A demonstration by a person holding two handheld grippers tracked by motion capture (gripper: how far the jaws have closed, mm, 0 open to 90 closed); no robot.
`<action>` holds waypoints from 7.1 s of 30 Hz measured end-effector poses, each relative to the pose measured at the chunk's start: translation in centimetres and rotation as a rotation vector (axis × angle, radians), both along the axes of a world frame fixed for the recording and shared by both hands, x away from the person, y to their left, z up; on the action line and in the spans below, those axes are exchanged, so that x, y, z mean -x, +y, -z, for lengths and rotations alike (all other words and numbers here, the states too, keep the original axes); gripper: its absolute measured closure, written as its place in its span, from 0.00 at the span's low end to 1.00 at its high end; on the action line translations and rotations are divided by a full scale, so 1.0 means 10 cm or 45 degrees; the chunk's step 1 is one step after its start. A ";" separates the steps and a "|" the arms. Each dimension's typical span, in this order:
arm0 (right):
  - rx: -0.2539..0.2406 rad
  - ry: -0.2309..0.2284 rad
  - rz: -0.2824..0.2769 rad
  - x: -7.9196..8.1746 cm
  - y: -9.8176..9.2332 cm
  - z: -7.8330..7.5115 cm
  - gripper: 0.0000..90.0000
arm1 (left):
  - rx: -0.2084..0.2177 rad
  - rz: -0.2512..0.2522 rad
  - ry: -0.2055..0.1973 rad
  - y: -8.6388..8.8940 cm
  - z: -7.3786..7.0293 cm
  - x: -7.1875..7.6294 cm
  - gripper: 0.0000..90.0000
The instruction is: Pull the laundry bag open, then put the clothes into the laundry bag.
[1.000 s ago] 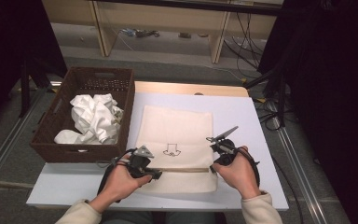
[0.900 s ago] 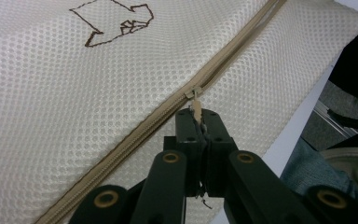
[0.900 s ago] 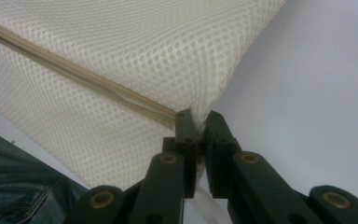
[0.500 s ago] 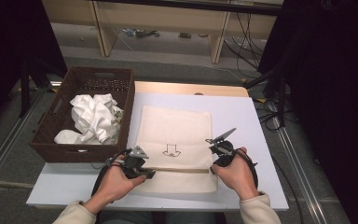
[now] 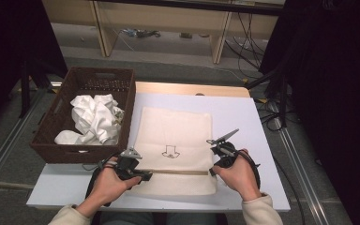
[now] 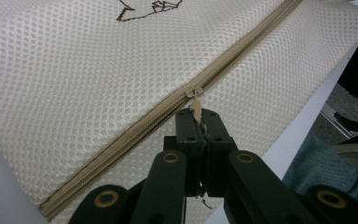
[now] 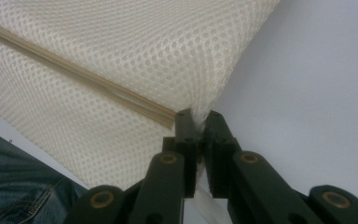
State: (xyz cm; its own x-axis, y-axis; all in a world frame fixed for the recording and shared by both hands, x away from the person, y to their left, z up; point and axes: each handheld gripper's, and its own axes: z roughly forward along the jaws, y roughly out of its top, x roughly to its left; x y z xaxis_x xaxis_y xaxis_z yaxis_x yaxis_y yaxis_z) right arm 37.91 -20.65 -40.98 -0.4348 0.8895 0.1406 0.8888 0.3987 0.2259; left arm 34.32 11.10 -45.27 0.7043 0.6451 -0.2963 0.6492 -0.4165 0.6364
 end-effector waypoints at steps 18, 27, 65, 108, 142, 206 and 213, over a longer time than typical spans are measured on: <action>-0.007 0.010 0.017 0.01 -0.02 0.02 0.96 | -0.026 -0.055 0.002 0.21 0.01 0.05 0.97; -0.017 0.041 0.040 0.01 -0.02 0.05 0.96 | -0.033 -0.040 0.021 0.20 0.01 0.04 0.97; 0.003 0.079 0.074 -0.03 -0.16 0.21 0.96 | -0.129 -0.125 0.010 0.56 0.07 0.15 0.97; -0.210 -0.289 -0.107 0.04 0.09 0.00 0.60 | 0.020 0.068 -0.457 0.36 0.08 0.39 0.28; -0.184 -0.205 -0.397 0.06 0.75 0.27 1.00 | 0.093 -0.033 -0.447 0.37 0.07 0.39 0.34; -0.012 -0.288 -0.590 -0.05 0.90 0.54 0.93 | 0.108 -0.043 -0.407 0.35 0.09 0.43 0.32; -0.014 -0.327 -0.559 -0.04 0.91 0.53 0.99 | 0.083 -0.037 -0.438 0.35 0.07 0.43 0.32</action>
State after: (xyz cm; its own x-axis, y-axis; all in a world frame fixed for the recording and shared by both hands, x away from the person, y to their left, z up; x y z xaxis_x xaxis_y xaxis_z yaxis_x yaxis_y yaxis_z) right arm 38.29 -11.59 -46.23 -0.7892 0.6140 -0.0115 0.5530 0.7188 0.4213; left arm 30.06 14.59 -46.00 0.7518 0.6537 -0.0863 0.4032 -0.3522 0.8446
